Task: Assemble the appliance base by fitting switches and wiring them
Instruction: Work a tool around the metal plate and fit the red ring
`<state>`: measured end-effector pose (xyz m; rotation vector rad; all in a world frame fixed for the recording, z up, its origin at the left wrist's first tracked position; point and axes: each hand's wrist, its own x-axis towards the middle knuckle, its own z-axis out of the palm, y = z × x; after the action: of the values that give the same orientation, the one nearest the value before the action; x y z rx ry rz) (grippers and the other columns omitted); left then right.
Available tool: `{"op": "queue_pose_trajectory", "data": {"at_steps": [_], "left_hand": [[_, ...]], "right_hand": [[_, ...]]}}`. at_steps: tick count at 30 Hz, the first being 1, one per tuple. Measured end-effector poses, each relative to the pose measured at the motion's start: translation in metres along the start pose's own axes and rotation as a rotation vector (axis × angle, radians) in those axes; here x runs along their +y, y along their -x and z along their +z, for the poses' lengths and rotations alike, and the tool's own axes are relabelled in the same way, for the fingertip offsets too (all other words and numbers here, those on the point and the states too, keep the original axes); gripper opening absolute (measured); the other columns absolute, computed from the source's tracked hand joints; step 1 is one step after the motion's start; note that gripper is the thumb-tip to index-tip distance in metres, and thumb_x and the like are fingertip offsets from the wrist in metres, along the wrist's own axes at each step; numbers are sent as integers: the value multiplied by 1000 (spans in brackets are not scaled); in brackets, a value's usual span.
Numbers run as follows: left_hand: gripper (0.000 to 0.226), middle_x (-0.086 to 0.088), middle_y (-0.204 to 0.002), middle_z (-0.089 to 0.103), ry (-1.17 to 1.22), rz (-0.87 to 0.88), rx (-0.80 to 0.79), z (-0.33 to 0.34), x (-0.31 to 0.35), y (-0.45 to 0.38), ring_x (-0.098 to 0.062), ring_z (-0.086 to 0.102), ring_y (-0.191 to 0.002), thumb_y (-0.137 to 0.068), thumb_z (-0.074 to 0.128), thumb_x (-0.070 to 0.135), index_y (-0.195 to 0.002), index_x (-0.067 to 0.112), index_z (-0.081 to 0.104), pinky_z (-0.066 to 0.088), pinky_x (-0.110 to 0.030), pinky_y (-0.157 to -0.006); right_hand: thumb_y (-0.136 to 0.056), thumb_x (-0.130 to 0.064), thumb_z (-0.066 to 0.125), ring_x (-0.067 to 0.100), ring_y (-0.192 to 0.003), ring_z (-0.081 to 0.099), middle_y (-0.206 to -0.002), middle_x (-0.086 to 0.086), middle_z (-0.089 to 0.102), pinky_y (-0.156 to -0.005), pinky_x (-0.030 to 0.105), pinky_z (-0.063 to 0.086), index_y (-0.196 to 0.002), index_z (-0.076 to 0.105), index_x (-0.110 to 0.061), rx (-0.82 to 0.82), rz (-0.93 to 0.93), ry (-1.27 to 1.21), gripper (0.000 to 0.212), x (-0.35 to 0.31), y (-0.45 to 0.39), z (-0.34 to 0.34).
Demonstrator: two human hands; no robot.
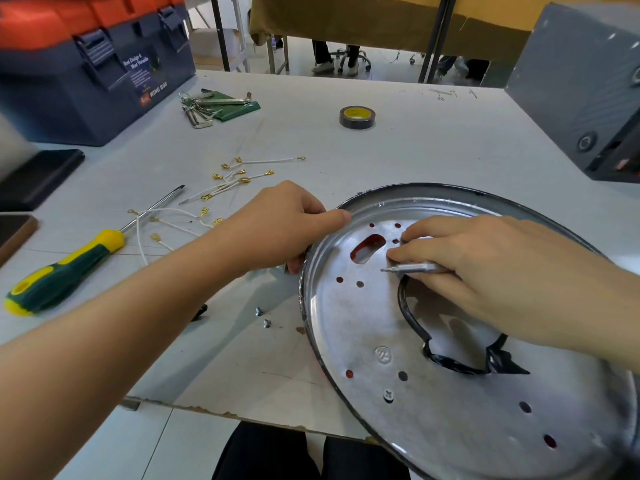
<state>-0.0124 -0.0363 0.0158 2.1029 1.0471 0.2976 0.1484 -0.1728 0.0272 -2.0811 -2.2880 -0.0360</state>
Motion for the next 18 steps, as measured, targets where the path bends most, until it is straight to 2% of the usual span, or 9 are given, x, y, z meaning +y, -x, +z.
{"op": "queue_pose_trajectory", "data": {"at_steps": [5,12,15,18], "left_hand": [[54,8,-29,32,1,3,10,2,1,-2,-6,29,-22,-90,55,44,-50,12,38,20,-9,-29],[53,8,-30,37,9,28,4,1,0,-2,-5,33,-22,-88,56,49,-61,4,55,20,-8,-30],[54,9,-33,38,31,28,-12,-2,-2,-2,-5,36,-23,-87,58,48,-74,-5,63,20,-8,-30],[41,8,-39,44,60,26,-35,-6,-3,0,-4,38,-27,-87,59,43,-80,4,71,25,-9,-33]], "right_hand": [[-98,-36,30,14,-95,52,-110,-6,54,-74,27,41,-122,51,-37,-41,9,39,31,1,0,0],[-98,-37,29,16,-92,51,-110,-3,51,-72,29,40,-125,48,-35,-29,43,49,32,-1,2,3],[-98,-38,28,17,-88,48,-114,-1,48,-71,31,38,-129,45,-34,-63,30,28,35,0,3,3],[-92,-46,20,13,-85,44,-124,-12,41,-72,28,39,-130,41,-41,-108,28,15,43,0,4,-3]]}}
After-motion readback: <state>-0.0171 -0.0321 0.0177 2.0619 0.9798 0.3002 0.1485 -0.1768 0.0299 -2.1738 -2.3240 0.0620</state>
